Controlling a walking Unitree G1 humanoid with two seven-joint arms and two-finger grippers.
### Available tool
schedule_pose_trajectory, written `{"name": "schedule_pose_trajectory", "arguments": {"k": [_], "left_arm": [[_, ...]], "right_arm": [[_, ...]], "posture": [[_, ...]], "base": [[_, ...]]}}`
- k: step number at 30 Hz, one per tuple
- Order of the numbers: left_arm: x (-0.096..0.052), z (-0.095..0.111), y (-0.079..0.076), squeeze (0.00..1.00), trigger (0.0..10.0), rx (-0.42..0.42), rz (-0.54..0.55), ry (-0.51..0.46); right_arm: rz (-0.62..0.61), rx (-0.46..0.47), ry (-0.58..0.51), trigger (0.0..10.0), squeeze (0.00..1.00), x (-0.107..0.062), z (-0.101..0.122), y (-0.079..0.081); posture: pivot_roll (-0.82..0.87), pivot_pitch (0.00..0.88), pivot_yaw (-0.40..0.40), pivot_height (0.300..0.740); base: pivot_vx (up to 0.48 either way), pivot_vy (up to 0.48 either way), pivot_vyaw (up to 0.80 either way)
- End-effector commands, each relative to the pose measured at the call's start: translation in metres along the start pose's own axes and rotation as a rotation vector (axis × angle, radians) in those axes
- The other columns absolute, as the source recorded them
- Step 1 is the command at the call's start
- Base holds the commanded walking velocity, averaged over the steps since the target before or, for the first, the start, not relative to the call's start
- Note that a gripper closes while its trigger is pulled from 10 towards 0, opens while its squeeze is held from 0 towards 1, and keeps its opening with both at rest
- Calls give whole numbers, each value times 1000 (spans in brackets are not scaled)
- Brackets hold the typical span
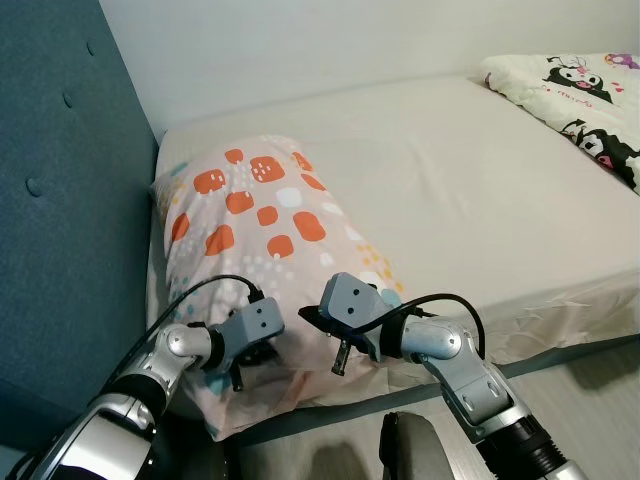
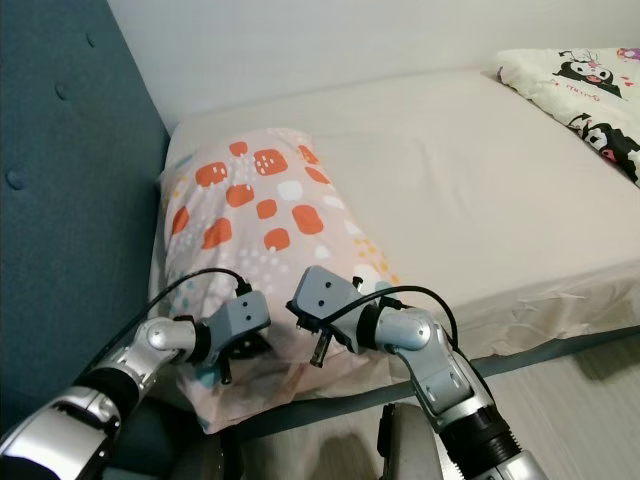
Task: Clean up the room
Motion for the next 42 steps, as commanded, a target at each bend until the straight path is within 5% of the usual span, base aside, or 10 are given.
{"name": "schedule_pose_trajectory", "arguments": {"k": [1, 2, 4, 5, 8, 16, 27, 37, 39, 42], "left_arm": [[-1, -1, -8, 1000, 10000, 5, -34, -26], [-5, 1, -5, 482, 10000, -2, -40, -48], [-5, 1, -5, 482, 10000, -2, -40, -48], [-11, 4, 2, 0, 10000, -17, -33, -71], [-33, 11, 30, 0, 10000, -87, 47, -126], [-73, 25, 81, 0, 10000, -216, 304, -252], [-84, 26, 80, 0, 10000, -312, 255, -332], [-41, 59, 51, 0, 10000, -301, 286, -511], [-7, 86, 20, 0, 10000, -412, 202, -589], [4, 92, 9, 0, 10000, -414, 171, -585]], "right_arm": [[28, 26, -23, 10000, 0, 1, 2, 8], [35, 49, -43, 10000, 0, 1, 5, 9], [35, 49, -43, 10000, 0, 1, 5, 9], [42, 86, -74, 10000, 0, 0, 9, 9], [38, 216, -206, 10000, 0, -5, 27, 6], [-24, 286, -266, 10000, 0, -18, 31, -6], [34, 330, -227, 10000, 0, -28, 22, 8], [-9, 359, -212, 10000, 0, -32, 14, 7], [-4, 372, -205, 10000, 0, -34, 12, 8], [-3, 374, -198, 10000, 0, -36, 11, 8]], "posture": [[-58, 290, 31, 580], [-57, 290, 32, 580], [-57, 290, 32, 580], [-55, 289, 31, 580], [-56, 285, 32, 580], [-58, 274, 36, 580], [-62, 260, 48, 580], [-57, 239, 48, 580], [-52, 241, 45, 580], [-52, 243, 45, 580]], "base": [[0, 0, 0], [0, 0, 0], [0, 0, 0], [0, 0, 0], [0, 0, 0], [0, 0, 0], [0, 0, 0], [0, 0, 0], [0, 0, 0], [0, 0, 0]]}}
Point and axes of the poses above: a point about 5 cm out from each wrist's last joint towards the gripper, its own x axis pointing out of the wrist towards the gripper, its own z axis along the axis of the wrist's last joint, y = z × x, the point moved 3 cm from there along x, pointing out of the wrist towards the gripper, and after that the axes turned 3 degrees about x, right-handed, at the moved point
